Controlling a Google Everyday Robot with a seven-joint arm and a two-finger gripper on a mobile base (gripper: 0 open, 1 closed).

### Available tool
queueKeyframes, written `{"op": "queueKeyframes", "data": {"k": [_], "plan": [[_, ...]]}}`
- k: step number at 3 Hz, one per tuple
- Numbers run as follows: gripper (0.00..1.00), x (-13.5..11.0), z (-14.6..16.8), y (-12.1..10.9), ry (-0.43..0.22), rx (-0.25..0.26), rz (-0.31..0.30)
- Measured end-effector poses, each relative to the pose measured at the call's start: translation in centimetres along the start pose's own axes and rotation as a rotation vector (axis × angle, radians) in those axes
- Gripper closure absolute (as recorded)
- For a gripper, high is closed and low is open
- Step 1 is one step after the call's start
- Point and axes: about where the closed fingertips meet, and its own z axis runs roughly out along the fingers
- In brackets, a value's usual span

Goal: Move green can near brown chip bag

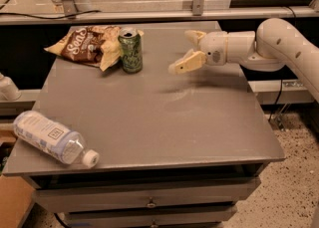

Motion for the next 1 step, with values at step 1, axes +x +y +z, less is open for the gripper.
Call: {"op": "queueKeyframes", "data": {"k": [1], "plan": [[0.0,0.0,0.01,0.0,0.0,0.0,0.0]]}}
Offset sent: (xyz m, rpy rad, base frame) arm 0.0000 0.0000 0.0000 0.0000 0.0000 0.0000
